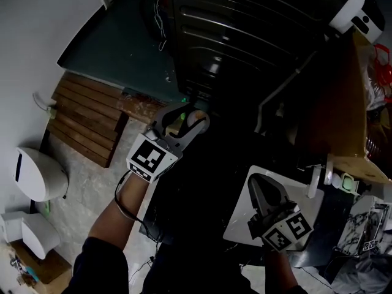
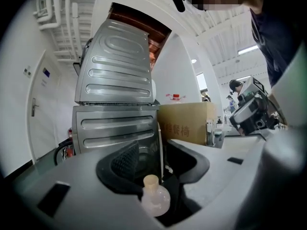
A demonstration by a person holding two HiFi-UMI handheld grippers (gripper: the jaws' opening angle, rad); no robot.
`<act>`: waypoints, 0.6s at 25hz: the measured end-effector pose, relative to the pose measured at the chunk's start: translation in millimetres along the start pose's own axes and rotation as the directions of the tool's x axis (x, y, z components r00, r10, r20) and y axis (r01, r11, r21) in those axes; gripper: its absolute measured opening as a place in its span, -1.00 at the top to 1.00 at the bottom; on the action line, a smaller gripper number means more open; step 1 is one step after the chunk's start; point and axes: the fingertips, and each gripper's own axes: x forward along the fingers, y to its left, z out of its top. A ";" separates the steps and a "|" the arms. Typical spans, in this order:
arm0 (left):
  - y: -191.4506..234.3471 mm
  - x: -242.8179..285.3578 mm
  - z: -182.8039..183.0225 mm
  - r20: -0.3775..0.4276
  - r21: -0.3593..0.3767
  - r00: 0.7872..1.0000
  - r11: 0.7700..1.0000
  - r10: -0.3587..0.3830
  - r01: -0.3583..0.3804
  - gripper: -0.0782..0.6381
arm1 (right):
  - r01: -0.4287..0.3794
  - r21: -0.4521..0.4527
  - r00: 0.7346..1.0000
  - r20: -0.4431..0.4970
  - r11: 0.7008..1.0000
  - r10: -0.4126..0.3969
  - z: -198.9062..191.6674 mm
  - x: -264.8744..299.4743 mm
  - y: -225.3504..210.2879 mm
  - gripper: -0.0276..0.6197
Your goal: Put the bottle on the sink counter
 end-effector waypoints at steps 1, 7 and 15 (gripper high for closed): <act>-2.3 -3.6 6.4 0.002 0.002 1.000 1.000 0.006 -0.006 0.27 | -0.004 -0.005 1.000 0.009 1.000 0.005 4.6 -0.7 2.5 0.83; -26.0 -26.8 41.9 0.014 0.015 1.000 1.000 0.025 -0.025 0.43 | -0.032 -0.043 0.997 0.076 0.999 0.035 37.1 -7.7 21.0 0.83; -69.0 -59.1 78.5 0.043 -0.043 0.999 0.999 0.031 -0.029 0.55 | -0.061 -0.117 0.987 0.142 0.991 0.078 73.3 -23.1 54.2 0.84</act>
